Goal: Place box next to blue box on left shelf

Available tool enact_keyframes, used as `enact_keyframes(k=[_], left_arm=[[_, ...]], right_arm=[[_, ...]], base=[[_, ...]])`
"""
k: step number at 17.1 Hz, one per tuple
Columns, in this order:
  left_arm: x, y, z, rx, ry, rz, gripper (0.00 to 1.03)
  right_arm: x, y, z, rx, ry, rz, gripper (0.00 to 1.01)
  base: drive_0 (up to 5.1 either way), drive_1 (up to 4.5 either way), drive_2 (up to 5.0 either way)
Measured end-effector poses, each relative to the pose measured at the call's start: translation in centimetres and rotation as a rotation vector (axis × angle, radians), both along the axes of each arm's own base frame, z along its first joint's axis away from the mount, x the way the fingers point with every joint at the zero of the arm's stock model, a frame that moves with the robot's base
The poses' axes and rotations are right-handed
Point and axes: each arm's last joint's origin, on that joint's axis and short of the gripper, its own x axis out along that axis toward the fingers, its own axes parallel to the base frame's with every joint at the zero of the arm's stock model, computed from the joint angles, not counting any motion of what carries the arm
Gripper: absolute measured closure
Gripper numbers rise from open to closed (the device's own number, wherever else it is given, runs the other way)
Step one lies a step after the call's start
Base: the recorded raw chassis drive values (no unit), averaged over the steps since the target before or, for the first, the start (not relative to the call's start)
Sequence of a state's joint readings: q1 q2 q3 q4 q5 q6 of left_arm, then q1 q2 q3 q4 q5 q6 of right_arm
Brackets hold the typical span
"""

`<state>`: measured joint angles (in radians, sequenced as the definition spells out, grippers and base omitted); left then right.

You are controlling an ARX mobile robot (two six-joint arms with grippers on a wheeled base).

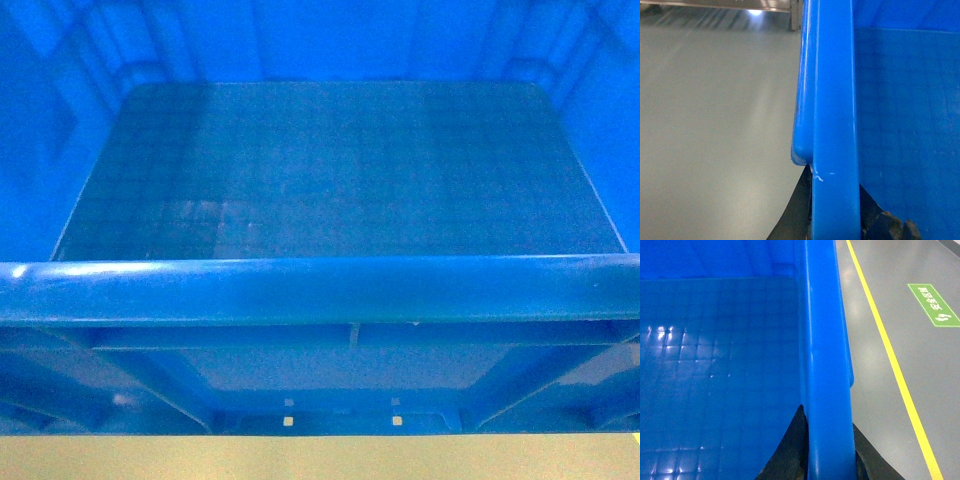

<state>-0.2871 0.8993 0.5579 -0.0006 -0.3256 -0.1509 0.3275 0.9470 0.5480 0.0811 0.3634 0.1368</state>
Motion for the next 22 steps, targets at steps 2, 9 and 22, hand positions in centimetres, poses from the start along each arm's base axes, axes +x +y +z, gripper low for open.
enact_keyframes(k=[2, 9, 22], left_arm=[[0.02, 0.0, 0.05, -0.001, -0.005, 0.0, 0.95], [0.04, -0.01, 0.05, -0.001, -0.006, 0.0, 0.95], [0.02, -0.01, -0.04, 0.0, 0.003, 0.0, 0.95]], right_arm=[[0.0, 0.0, 0.01, 0.0, -0.001, 0.0, 0.91], [0.0, 0.0, 0.02, 0.001, -0.002, -0.001, 0.91], [-0.01, 0.0, -0.02, -0.001, 0.002, 0.0, 0.91]], base=[[0.0, 4.24, -4.2], [0.0, 4.22, -4.2], [0.1, 4.31, -4.1]])
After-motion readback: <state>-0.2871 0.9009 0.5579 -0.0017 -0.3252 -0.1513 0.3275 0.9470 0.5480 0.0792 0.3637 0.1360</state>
